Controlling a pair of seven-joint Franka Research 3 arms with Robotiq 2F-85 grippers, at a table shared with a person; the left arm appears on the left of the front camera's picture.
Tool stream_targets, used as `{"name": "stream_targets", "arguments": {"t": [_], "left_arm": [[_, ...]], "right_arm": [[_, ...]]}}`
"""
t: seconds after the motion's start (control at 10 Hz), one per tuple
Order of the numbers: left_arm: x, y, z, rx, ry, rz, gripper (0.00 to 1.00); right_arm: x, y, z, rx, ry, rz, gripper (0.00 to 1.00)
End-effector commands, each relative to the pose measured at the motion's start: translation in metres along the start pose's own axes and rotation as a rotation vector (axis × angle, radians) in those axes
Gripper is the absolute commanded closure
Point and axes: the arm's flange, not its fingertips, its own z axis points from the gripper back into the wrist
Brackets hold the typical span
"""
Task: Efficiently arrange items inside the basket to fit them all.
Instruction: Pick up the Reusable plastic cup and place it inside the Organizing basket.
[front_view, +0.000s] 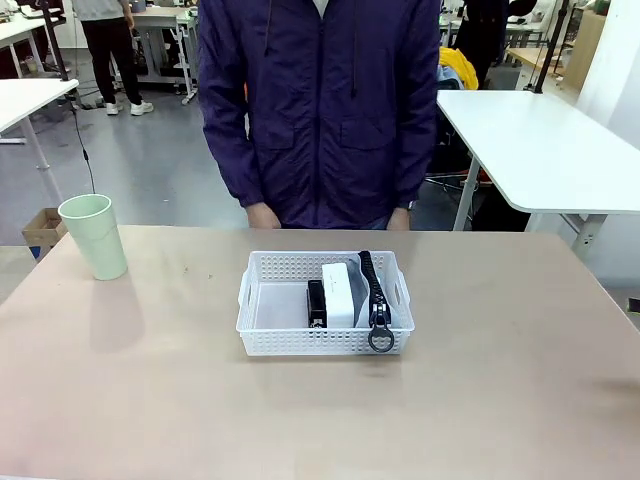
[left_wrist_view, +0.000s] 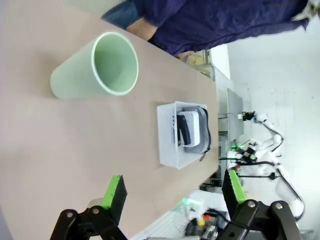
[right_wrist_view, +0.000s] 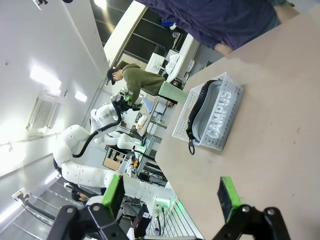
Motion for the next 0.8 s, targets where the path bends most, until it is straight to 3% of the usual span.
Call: {"name": "stream_targets", "arguments": {"t": [0.0, 0.1, 0.2, 0.4, 0.5, 0.6, 0.7], "left_arm": [[0.008, 0.011, 0.007, -0.008, -0.093, -0.360, 0.00], [0.012, 0.021, 0.011, -0.013, -0.167, -0.580, 0.00], [0.015, 0.030, 0.009, 0.117, -0.318, -0.666, 0.00], [0.015, 0.029, -0.006, 0.200, -0.439, -0.805, 0.00], [0.019, 0.026, -0.011, 0.229, -0.445, -0.803, 0.00], [0.026, 0.021, -0.016, 0.211, -0.387, -0.739, 0.00], [0.024, 0.031, 0.010, 0.204, -0.378, -0.767, 0.00]], "right_arm": [[0.001, 0.004, -0.001, 0.012, -0.013, -0.005, 0.00], [0.001, 0.004, -0.001, 0.012, -0.013, -0.005, 0.00], [0.001, 0.004, -0.001, 0.012, -0.013, -0.005, 0.00], [0.001, 0.004, -0.001, 0.012, -0.013, -0.005, 0.00], [0.001, 0.004, -0.001, 0.012, -0.013, -0.005, 0.00], [0.001, 0.004, -0.001, 0.012, -0.013, -0.005, 0.00], [0.001, 0.004, -0.001, 0.012, -0.013, -0.005, 0.00]]}}
